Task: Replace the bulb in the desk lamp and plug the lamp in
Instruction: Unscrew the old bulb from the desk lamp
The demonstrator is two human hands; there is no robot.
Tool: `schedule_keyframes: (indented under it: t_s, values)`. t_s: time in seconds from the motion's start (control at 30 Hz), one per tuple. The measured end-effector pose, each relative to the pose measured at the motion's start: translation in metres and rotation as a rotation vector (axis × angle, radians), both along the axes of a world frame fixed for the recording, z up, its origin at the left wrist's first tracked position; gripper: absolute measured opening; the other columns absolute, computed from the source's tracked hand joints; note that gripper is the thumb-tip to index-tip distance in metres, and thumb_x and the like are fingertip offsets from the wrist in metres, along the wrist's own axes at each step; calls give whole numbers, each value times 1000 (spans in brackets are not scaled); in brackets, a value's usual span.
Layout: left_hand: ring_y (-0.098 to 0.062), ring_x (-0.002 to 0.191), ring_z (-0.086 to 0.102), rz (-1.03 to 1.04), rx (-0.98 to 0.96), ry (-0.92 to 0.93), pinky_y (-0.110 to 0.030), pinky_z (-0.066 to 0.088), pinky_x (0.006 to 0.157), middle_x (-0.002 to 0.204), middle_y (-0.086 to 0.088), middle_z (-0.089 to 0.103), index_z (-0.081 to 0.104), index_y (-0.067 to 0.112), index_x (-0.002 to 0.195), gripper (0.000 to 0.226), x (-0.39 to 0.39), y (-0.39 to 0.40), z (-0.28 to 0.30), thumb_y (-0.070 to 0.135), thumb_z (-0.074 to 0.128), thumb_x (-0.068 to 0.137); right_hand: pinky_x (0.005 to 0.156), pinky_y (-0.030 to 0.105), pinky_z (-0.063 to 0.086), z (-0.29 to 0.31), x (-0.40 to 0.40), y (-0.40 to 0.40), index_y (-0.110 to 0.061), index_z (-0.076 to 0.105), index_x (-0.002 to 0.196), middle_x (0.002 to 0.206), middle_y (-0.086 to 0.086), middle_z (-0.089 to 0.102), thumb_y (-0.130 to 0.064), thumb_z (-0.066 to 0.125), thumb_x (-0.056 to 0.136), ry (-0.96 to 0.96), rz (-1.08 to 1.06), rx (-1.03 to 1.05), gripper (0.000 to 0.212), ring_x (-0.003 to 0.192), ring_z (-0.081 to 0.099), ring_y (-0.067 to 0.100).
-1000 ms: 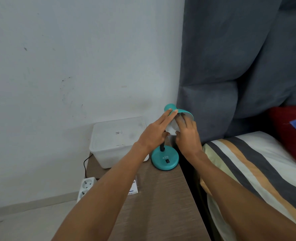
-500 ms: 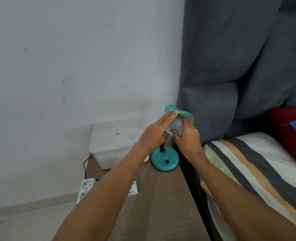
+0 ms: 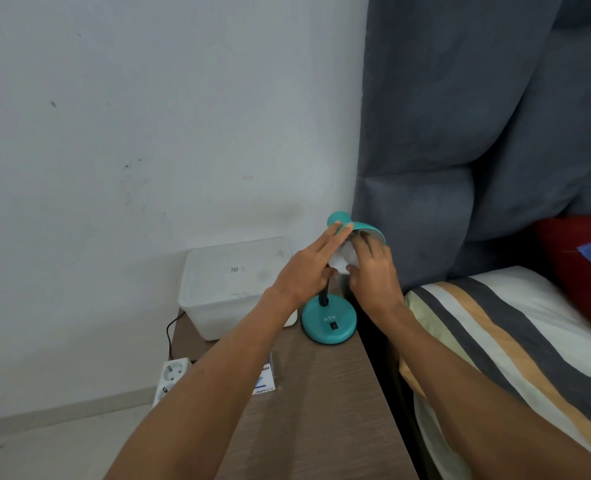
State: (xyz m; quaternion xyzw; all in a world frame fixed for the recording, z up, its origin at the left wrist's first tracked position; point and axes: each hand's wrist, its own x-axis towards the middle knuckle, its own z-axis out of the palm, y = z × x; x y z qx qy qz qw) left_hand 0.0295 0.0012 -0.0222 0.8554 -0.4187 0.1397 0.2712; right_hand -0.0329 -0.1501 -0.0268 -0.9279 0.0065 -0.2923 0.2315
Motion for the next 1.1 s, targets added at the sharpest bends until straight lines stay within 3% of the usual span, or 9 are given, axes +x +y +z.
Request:
schedule_keyframes:
  t_s: [0.13, 0.27, 0.4, 0.5, 0.63, 0.77, 0.9, 1.03, 1.1]
  values:
    - [-40, 114, 65, 1, 13, -15, -48, 58, 95, 170, 3, 19, 9, 41, 161, 100, 0, -1, 0, 3, 69, 91, 95, 43, 50, 2, 1, 4, -11, 38, 144, 143, 15, 45, -17, 72, 85, 29, -29, 170, 68, 120, 55, 33]
    - [-40, 117, 64, 3, 10, -10, -48, 57, 96, 170, 5, 19, 8, 44, 160, 101, 2, -3, -2, 5, 71, 91, 93, 48, 51, 4, 2, 4, -5, 51, 137, 131, 17, 56, 1, 76, 74, 20, -37, 25, 68, 116, 51, 38]
    - [-39, 116, 64, 10, 10, -8, -47, 57, 97, 170, 4, 20, 12, 38, 161, 97, 1, -4, -1, 5, 71, 92, 91, 46, 53, 5, 0, 4, -18, 46, 141, 137, 17, 45, -1, 74, 77, 35, -63, 40, 72, 118, 48, 37]
    - [-40, 118, 64, 9, 11, -12, -48, 57, 97, 170, 3, 20, 13, 37, 162, 97, 1, -4, -1, 3, 71, 91, 86, 47, 55, 7, 1, 3, -26, 46, 141, 136, 19, 44, -3, 68, 82, 89, -65, 105, 68, 102, 60, 40]
    - [-38, 122, 62, -4, -4, -15, -45, 56, 100, 169, 0, 22, 16, 34, 162, 93, 0, -3, -2, 6, 71, 93, 88, 43, 53, 4, 3, 1, -23, 50, 137, 133, 18, 45, -1, 71, 79, 69, -39, 44, 66, 114, 51, 37]
    - [-39, 114, 65, 14, 15, -14, -46, 57, 96, 170, 3, 20, 10, 41, 161, 102, 0, -2, -1, 1, 72, 90, 94, 40, 47, 1, 1, 4, -19, 54, 134, 134, 18, 49, -11, 71, 85, -21, -39, 93, 53, 115, 51, 38]
    - [-41, 118, 63, 9, 13, -7, -49, 56, 97, 170, 2, 19, 9, 40, 161, 103, 1, -2, -1, 1, 71, 89, 101, 42, 46, 1, 1, 8, -7, 43, 142, 141, 17, 49, -8, 75, 82, -5, -90, 160, 68, 124, 48, 36]
    - [-41, 119, 63, 10, 13, -14, -51, 57, 96, 170, 1, 21, 10, 41, 161, 102, 2, -3, 0, 3, 72, 90, 85, 44, 53, 4, 2, 11, -12, 48, 137, 135, 14, 54, -15, 75, 83, 33, -113, 204, 61, 106, 63, 36]
    - [-41, 118, 63, 9, 14, -15, -51, 57, 95, 170, 2, 21, 10, 41, 161, 103, 2, -2, -1, 3, 73, 89, 85, 42, 53, 4, 2, 10, -13, 49, 136, 134, 14, 53, -8, 75, 81, 46, -122, 128, 62, 109, 60, 36]
